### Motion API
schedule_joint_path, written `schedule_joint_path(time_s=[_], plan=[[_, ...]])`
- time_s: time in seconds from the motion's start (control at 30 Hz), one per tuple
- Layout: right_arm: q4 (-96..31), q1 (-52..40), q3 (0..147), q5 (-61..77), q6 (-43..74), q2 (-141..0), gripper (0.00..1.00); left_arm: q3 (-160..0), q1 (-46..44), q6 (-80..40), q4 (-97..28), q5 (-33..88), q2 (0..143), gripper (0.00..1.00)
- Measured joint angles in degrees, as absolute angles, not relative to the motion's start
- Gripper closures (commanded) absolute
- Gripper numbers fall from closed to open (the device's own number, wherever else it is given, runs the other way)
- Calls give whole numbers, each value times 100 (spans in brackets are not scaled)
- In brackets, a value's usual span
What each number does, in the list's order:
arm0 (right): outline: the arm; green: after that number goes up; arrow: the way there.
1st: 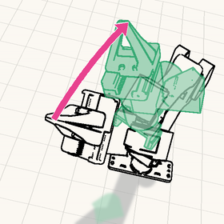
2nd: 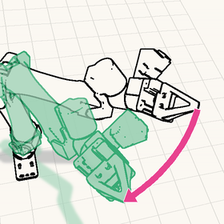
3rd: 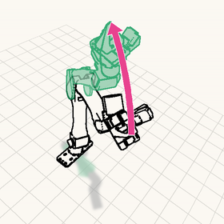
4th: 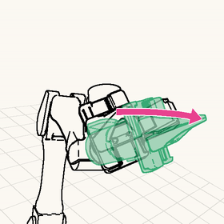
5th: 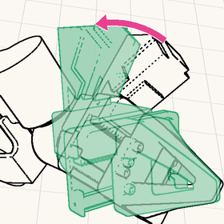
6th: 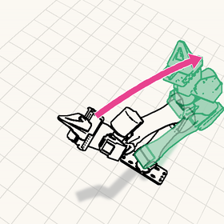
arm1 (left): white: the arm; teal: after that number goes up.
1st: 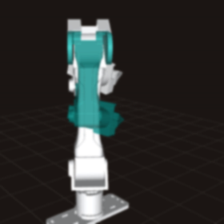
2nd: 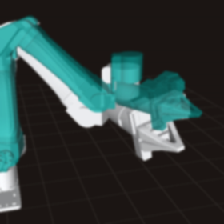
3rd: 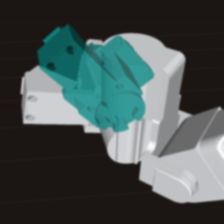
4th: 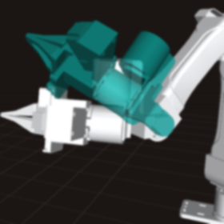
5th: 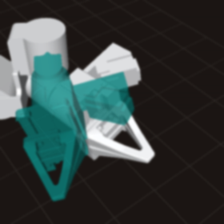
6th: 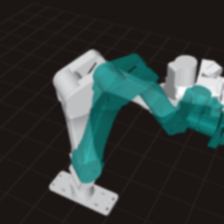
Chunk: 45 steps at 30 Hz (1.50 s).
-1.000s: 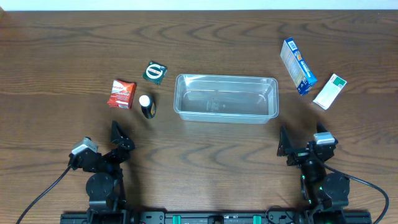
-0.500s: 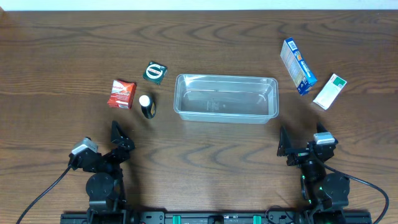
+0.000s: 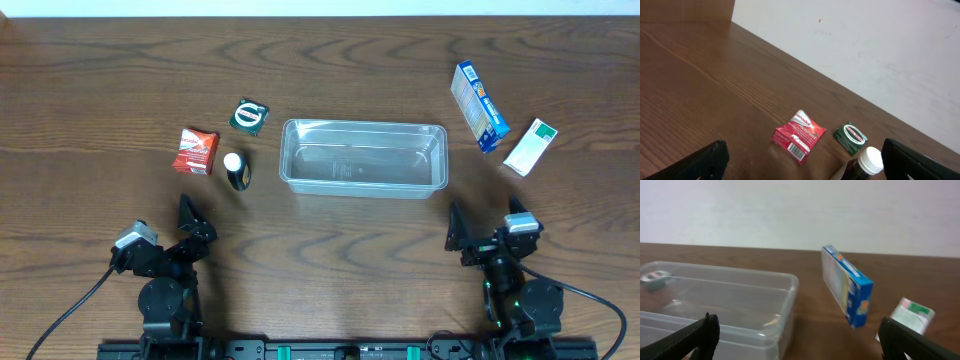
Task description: Pack container
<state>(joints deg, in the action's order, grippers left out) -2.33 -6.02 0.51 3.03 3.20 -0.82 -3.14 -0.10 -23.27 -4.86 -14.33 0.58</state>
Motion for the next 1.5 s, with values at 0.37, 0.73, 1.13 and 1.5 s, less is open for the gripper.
schedule_joint_path(time_s=[0.37,0.73,1.13,1.5], plan=[[-325,-602,1258,958,108,-1389,1,-314,-10,-2327,-484,-1435,58,2],[-2724,-602,6040,1328,-532,-6077,1,-314,-12,-2309,-484,-1435,58,2],[-4539,-506,8770,744,-1833,-8997,1,-314,-10,-2307,-486,-1433,58,2],[-4007,202,8777,165,-2622,-9835,1,-314,-10,-2305,-486,-1435,58,2]])
